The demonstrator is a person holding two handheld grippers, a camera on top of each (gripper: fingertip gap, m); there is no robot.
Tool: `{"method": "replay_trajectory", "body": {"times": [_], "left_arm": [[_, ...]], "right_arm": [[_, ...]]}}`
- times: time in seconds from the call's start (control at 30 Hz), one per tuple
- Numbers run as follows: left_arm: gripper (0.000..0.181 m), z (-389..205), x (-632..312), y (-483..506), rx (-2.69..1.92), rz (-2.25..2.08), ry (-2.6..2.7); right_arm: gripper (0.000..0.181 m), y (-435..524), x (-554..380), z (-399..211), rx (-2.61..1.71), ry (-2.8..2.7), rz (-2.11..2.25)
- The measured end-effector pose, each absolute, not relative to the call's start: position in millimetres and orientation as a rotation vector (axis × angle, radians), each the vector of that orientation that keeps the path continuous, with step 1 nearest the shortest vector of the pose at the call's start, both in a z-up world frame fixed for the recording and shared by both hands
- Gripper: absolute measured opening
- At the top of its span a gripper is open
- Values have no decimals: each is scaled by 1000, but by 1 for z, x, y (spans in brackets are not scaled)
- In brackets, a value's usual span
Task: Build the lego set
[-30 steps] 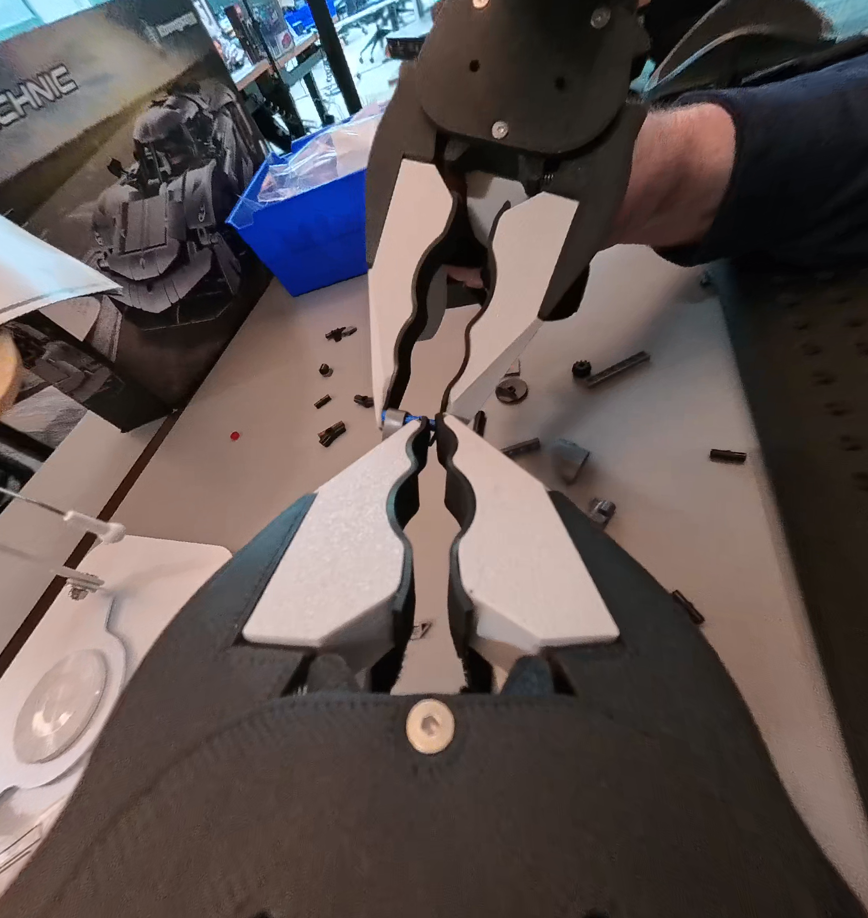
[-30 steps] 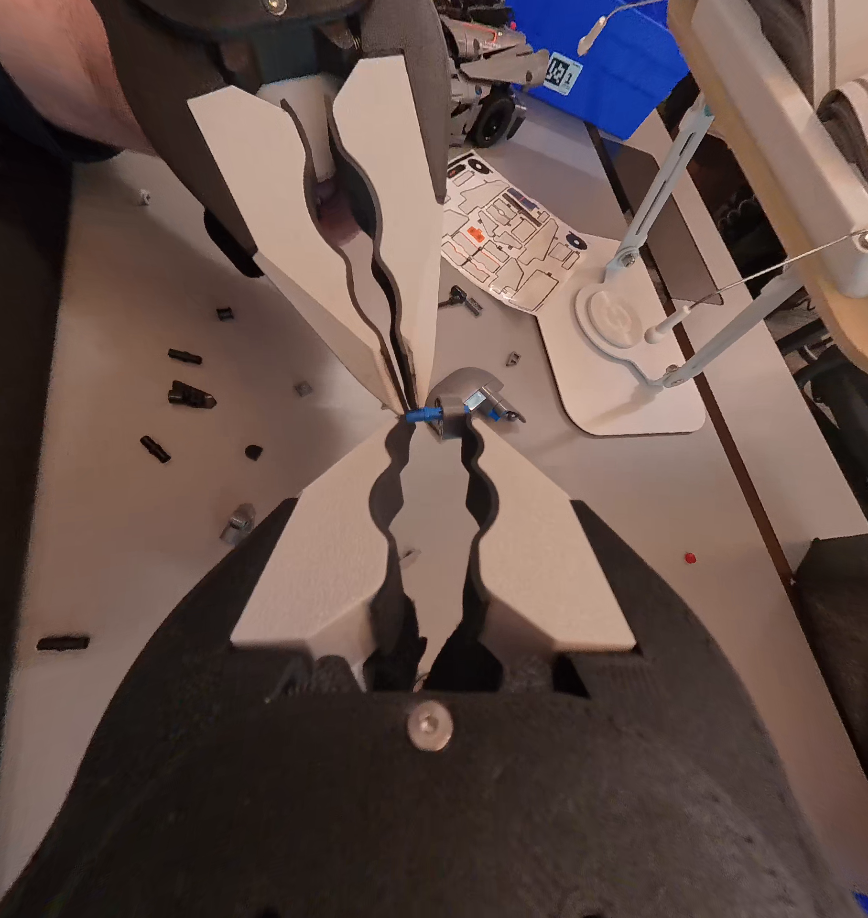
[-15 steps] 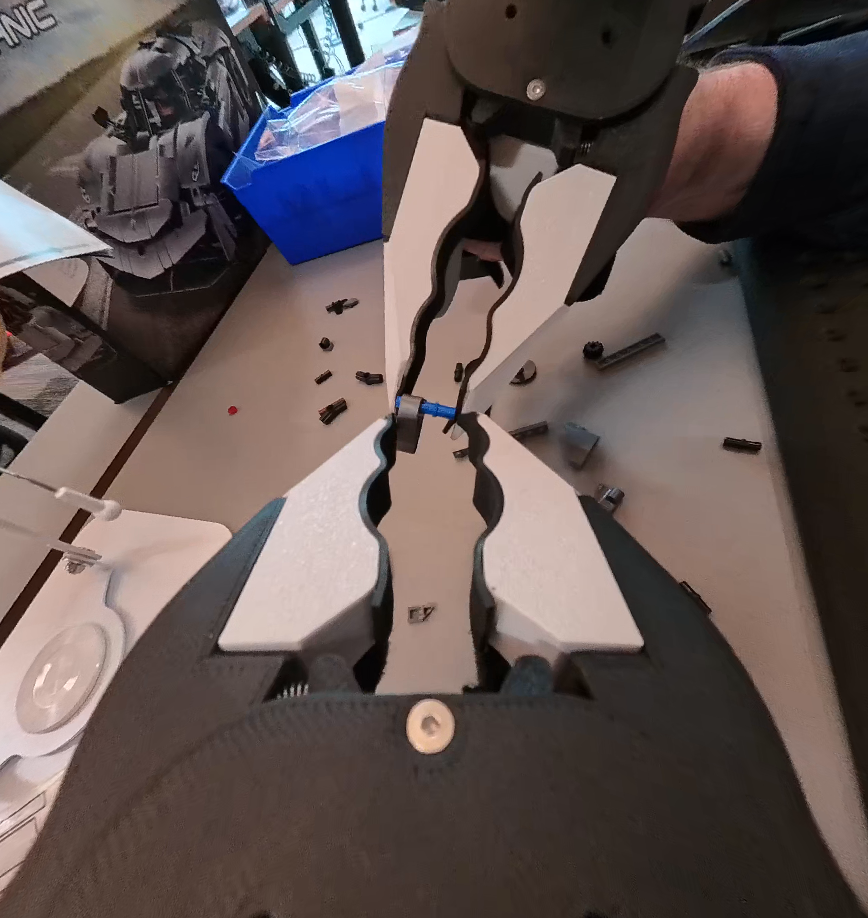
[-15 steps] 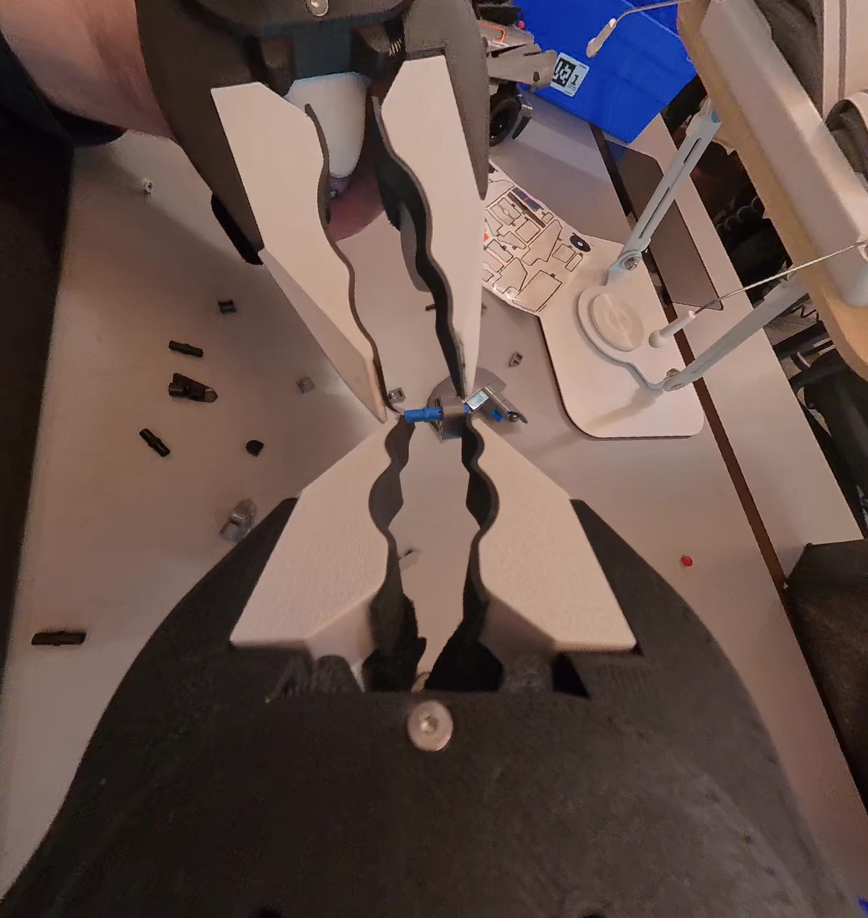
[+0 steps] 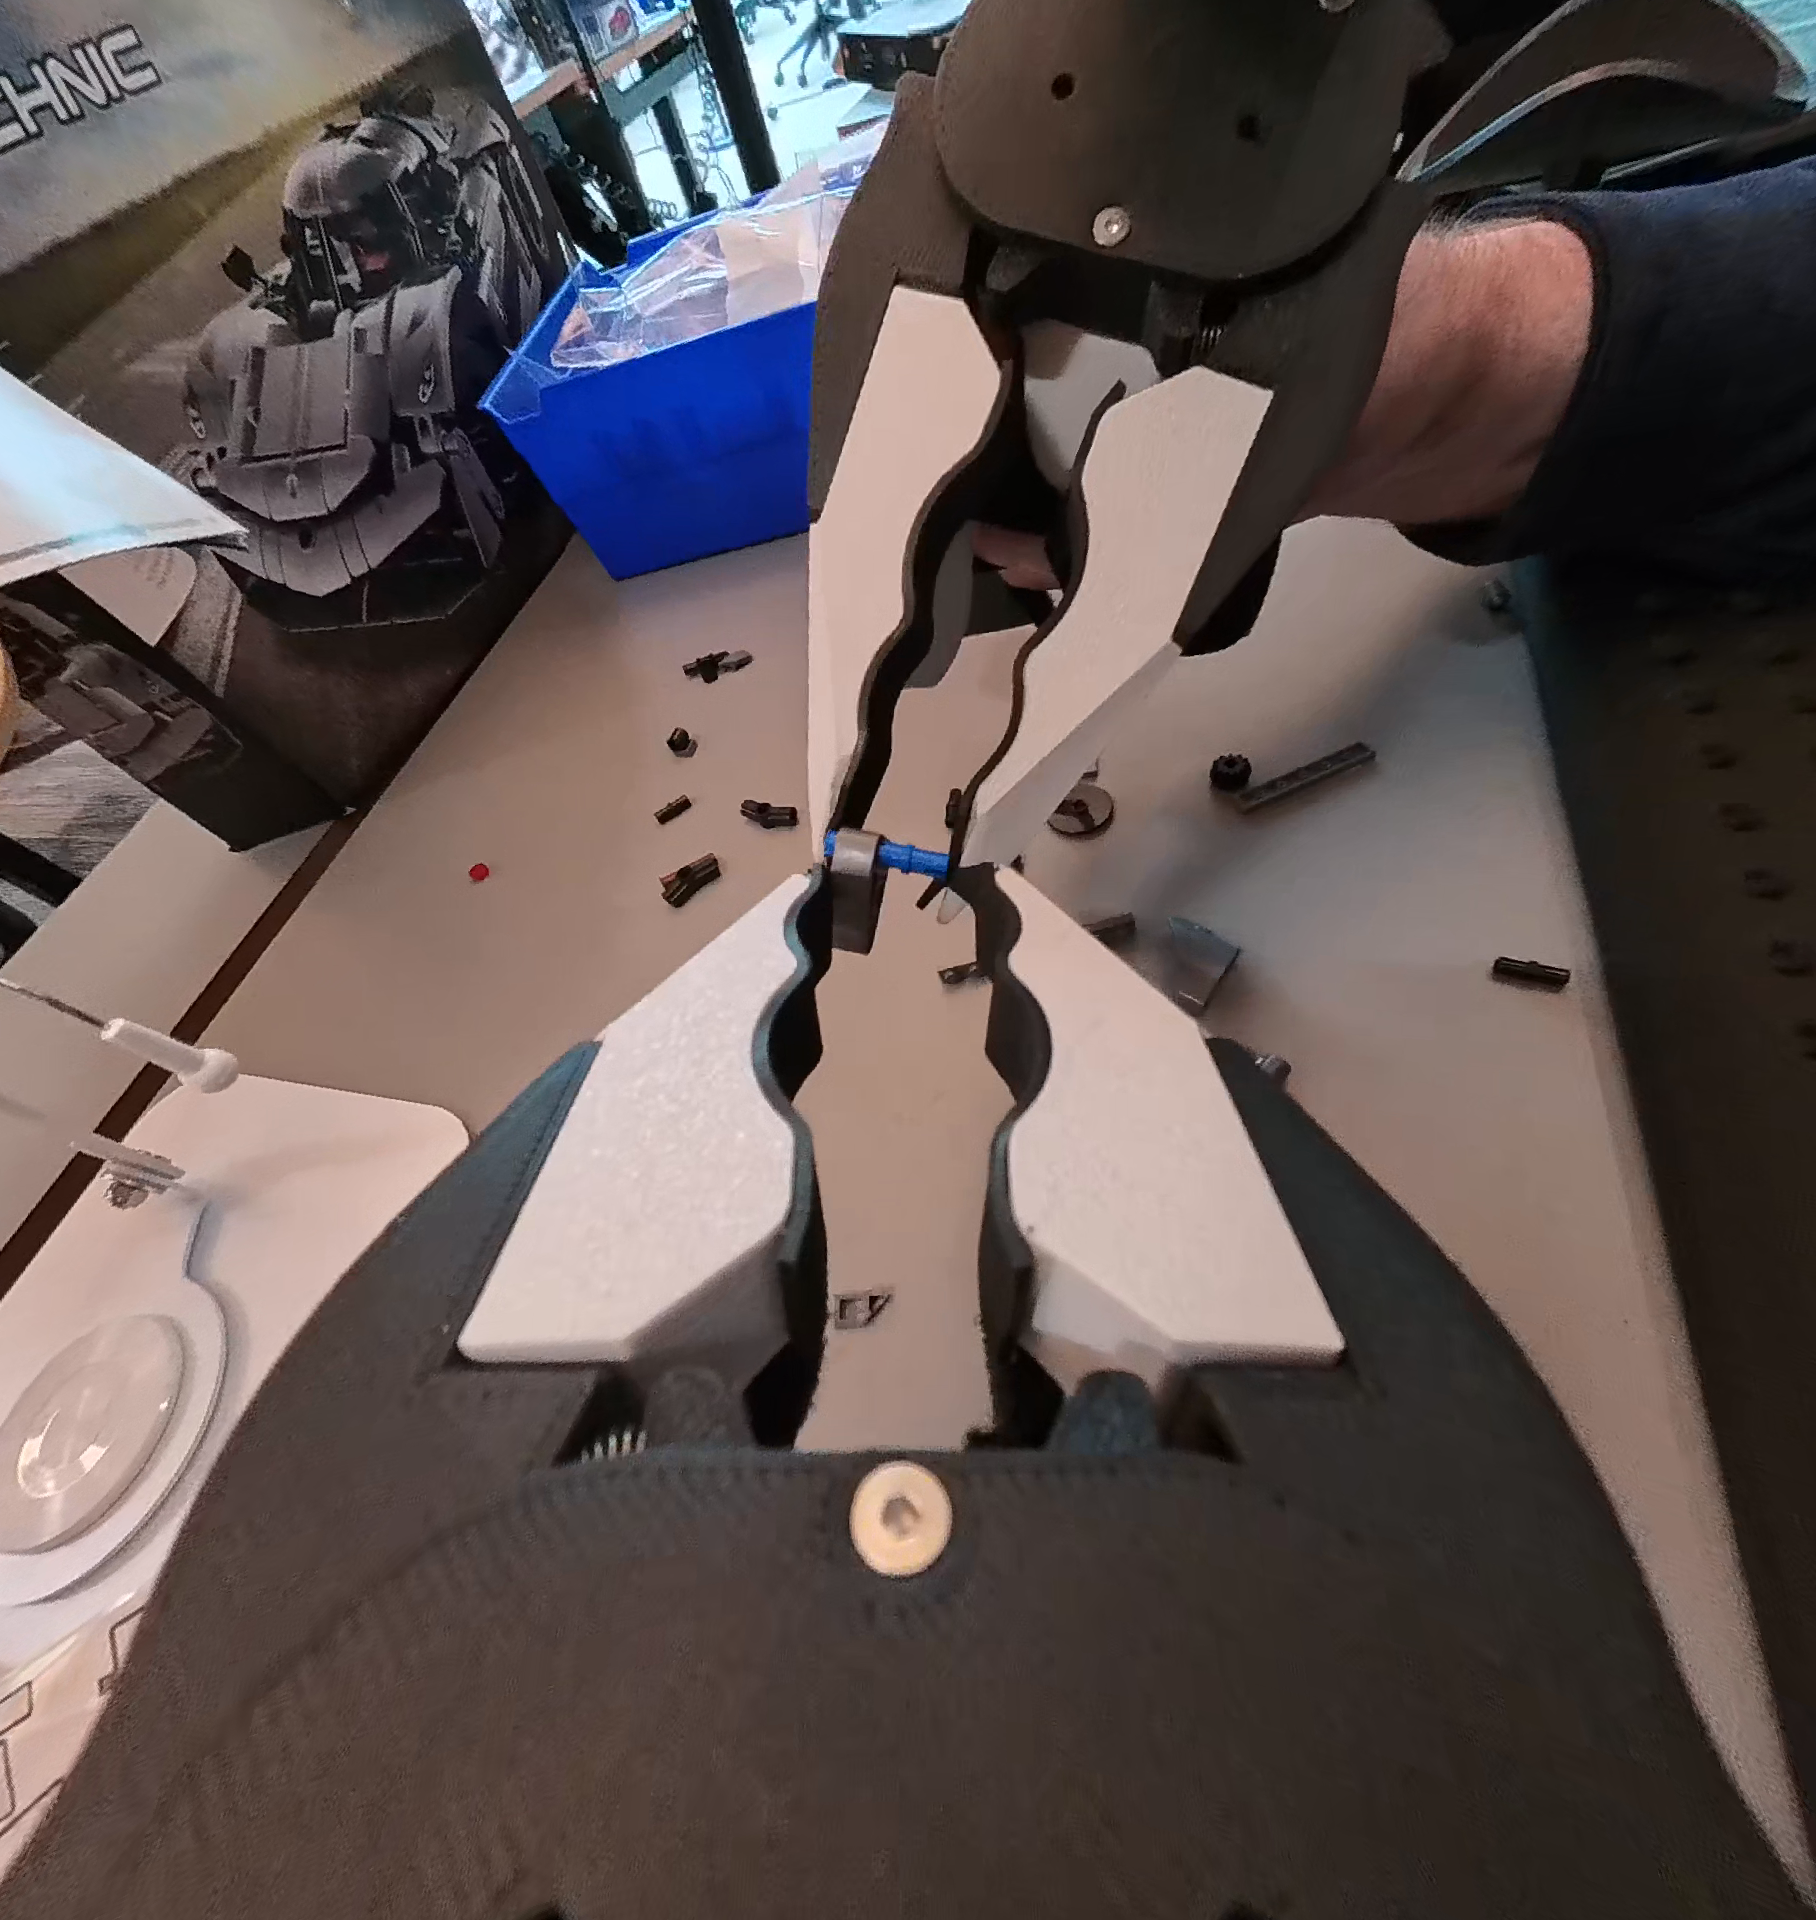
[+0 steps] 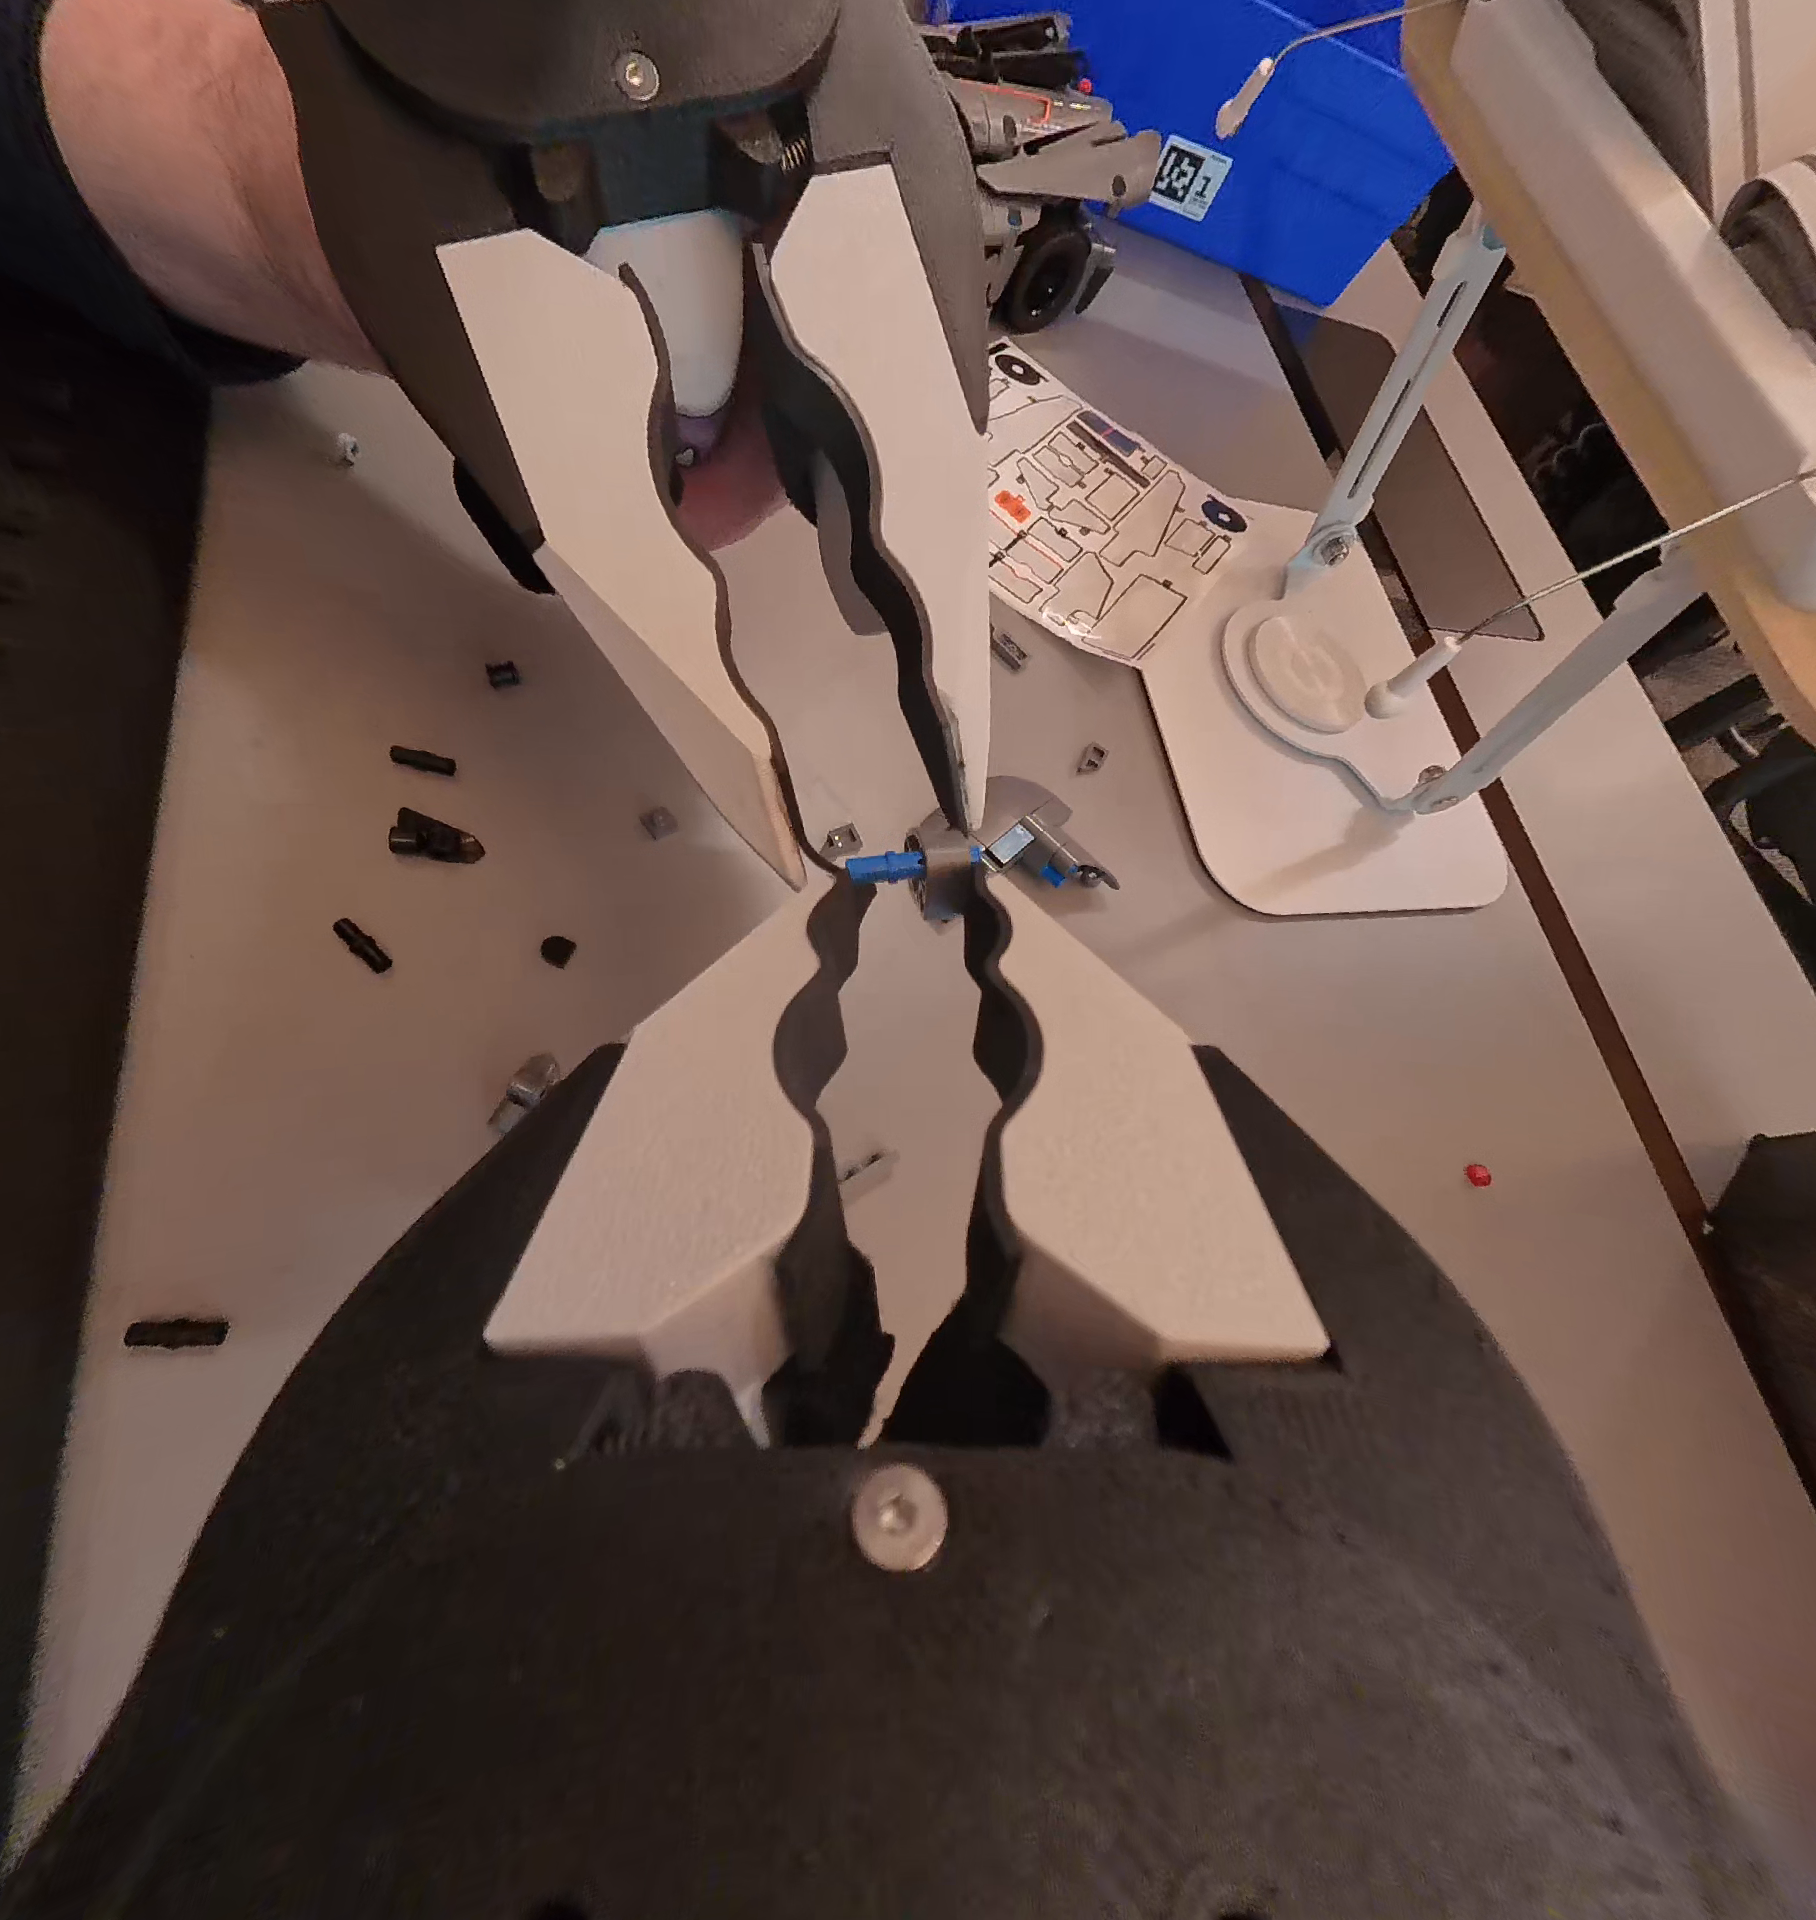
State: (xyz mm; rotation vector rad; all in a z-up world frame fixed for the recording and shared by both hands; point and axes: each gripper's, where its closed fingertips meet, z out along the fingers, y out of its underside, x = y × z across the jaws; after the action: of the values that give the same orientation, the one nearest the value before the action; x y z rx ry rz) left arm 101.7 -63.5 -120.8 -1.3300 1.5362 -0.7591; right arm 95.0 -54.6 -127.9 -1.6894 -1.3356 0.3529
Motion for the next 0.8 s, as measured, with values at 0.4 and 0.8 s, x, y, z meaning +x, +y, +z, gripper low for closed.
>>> {"method": "replay_trajectory", "body": {"times": [0.4,0.8], "left_arm": [[4,-124,101,-57,-1319,-695,1535],[6,-127,97,-61,-1350,-789,1586]], "right_arm": [[12,-56,94,-130,-1691,-1358,339],[15,-60,87,-129,-1659,-1320,548]]}}
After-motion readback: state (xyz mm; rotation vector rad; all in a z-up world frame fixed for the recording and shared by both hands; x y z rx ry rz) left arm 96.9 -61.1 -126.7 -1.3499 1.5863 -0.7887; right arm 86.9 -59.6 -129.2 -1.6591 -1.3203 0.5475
